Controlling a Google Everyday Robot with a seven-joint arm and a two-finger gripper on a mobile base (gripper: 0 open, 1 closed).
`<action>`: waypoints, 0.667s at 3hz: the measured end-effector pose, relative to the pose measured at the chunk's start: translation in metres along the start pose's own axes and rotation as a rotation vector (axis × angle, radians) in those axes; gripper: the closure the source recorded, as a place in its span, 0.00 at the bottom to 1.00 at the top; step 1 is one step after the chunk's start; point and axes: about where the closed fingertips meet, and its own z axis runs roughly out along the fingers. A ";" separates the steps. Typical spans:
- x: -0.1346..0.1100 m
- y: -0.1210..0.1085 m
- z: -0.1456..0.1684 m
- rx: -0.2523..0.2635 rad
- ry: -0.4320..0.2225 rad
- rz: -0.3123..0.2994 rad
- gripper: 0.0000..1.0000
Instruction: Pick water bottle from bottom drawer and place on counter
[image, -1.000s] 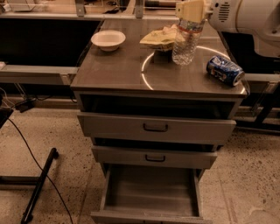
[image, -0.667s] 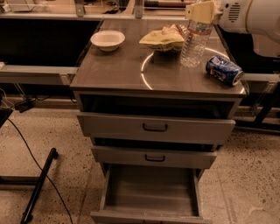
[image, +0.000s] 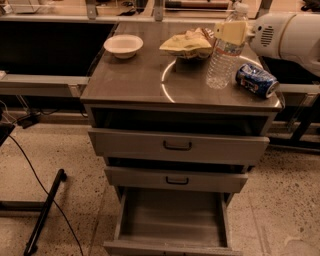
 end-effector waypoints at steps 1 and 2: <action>0.009 0.007 0.024 -0.046 -0.014 0.016 1.00; 0.019 0.008 0.039 -0.069 -0.019 0.025 1.00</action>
Offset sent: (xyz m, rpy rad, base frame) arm 0.0325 0.0356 -0.0403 0.0700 -0.0038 0.0718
